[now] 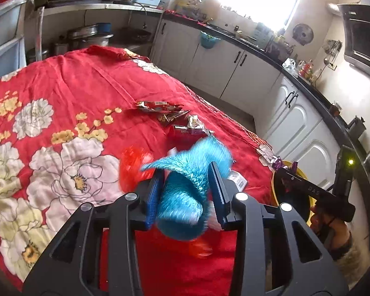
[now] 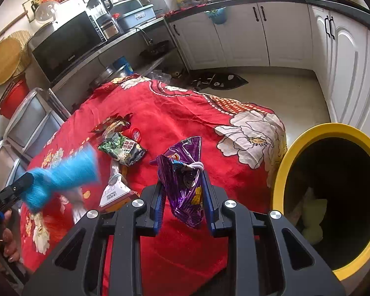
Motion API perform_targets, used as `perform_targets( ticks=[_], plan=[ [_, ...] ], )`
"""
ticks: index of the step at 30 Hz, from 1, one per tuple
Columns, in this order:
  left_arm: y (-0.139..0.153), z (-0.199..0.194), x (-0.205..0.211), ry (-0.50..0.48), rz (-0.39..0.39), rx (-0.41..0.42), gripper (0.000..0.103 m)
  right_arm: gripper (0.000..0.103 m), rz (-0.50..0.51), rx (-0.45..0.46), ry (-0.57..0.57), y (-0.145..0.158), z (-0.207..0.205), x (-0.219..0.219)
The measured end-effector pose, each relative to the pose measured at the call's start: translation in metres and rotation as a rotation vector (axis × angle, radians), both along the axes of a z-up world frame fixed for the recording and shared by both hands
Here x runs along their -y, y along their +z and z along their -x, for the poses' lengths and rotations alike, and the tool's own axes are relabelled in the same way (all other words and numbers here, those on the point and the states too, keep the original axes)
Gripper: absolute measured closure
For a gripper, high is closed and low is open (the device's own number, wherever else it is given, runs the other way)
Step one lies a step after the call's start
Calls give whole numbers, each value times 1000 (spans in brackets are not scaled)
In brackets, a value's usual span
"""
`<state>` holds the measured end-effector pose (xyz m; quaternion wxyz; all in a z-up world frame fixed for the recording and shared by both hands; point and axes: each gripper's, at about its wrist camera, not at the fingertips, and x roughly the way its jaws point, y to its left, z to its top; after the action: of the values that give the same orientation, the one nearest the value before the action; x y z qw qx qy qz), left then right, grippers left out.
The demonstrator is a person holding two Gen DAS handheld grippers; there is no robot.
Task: Collect trash
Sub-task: 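Grasp the blue knitted cloth with the left gripper while the right grasps the purple wrapper, then carry the blue cloth and purple wrapper in both grippers over the bin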
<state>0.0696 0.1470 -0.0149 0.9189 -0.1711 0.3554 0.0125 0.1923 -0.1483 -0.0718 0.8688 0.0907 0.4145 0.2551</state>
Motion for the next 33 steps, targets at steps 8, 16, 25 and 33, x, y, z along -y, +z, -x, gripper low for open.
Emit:
perform_targets(
  ticks=[8,16,25,33],
  plan=[
    [-7,-10,7,-8,-50,-48,93,77,-19,10,-15,6,2,10],
    [14,-12,24,-58,-64,4,102,77,-33,52,-38,23,6,27],
    [63,-22,62,-136,-113,122,102,77,-49,114,-72,47,16,53],
    [79,-45,101,-213,-129,169,102,77,-48,168,-125,67,24,84]
  ],
)
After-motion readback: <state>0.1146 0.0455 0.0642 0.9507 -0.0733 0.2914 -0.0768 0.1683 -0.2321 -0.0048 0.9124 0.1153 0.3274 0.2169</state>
